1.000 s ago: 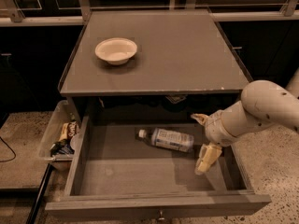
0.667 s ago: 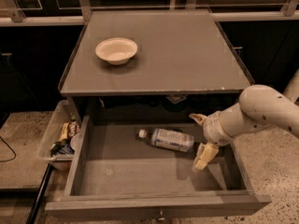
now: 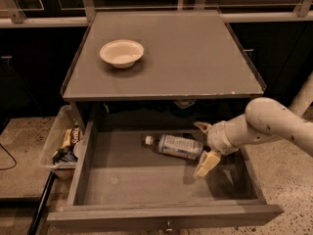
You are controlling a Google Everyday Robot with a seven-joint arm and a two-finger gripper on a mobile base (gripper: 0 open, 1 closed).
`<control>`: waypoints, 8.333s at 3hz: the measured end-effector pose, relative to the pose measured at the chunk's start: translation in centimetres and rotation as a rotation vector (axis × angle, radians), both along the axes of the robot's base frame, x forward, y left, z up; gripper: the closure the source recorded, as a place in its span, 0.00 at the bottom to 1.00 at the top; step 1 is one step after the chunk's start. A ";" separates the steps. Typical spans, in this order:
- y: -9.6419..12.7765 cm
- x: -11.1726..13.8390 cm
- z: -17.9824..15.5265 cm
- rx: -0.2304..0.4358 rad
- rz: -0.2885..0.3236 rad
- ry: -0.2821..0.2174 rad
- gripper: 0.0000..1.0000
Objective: Pick blue plastic bottle from top drawer and place on counter
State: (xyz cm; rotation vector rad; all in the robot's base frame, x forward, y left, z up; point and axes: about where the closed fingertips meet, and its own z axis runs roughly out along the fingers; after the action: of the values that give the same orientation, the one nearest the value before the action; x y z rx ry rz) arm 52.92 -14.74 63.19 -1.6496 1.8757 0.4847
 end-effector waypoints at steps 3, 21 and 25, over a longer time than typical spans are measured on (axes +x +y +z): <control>1.0 0.7 -1.3 0.033 -0.040 0.012 0.19; -3.4 14.0 22.9 0.037 0.001 -0.125 1.00; -3.7 14.4 21.0 0.022 -0.039 -0.062 0.34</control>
Offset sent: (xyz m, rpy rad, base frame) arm 0.0061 0.0087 -0.0117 0.0302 0.0122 -0.0350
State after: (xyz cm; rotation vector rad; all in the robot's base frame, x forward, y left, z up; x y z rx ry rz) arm 67.34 -18.39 84.21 -1.5928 1.8474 0.4309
